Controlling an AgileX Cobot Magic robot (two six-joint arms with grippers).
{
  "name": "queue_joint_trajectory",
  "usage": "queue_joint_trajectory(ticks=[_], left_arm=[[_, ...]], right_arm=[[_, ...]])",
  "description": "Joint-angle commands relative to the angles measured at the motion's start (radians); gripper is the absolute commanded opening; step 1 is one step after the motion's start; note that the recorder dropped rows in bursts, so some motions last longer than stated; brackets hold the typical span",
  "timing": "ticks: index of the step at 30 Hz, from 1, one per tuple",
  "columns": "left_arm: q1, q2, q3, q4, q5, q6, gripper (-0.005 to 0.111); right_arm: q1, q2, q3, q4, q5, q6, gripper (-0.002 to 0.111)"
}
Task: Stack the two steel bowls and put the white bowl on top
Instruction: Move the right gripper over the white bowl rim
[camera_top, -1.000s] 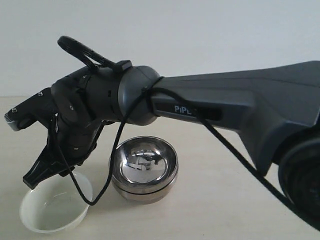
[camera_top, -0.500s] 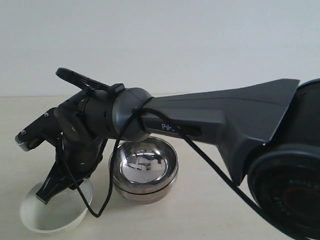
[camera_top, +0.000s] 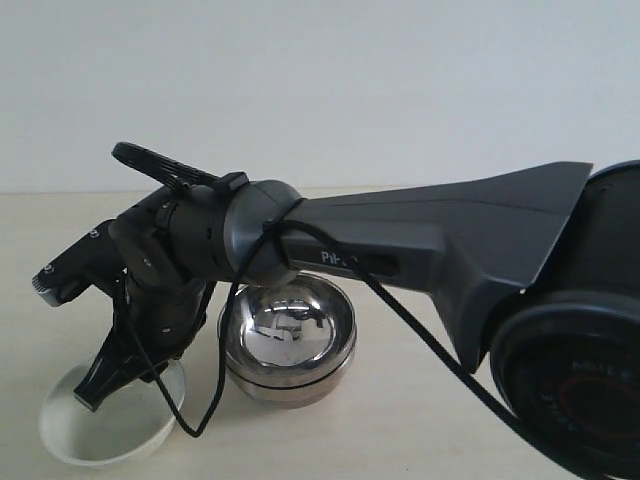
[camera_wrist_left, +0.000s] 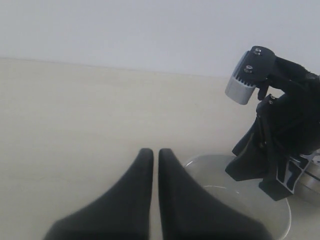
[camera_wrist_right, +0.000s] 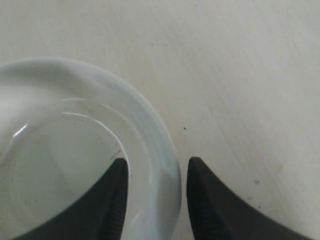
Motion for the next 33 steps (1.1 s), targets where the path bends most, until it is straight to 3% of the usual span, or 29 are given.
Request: queue_joint_trajectory(ticks=[1,15,17,20,33], left_arm=[[0.003,-0.002,0.003,0.005,-0.002,-0.010,0.004],[0.003,-0.002,0.003,0.005,-0.002,-0.010,0.004],[0.003,-0.002,0.003,0.005,-0.002,-0.010,0.004],[0.003,-0.002,0.003,0.005,-0.002,-0.010,0.004],[0.003,-0.002,0.003,0.005,-0.002,-0.010,0.004]], right_arm=[[-0.001,0.000,-0.004,-0.004,0.004,-0.004,0.034],[-0.001,0.010,-0.004,-0.004,0.004,-0.004,0.033],[-0.001,0.010,-0.004,-0.004,0.004,-0.004,0.025],[-0.001,0.010,-0.004,-0.004,0.004,-0.004,0.000],[-0.001,-0.001,-0.004,-0.004,0.014,0.027,0.000]])
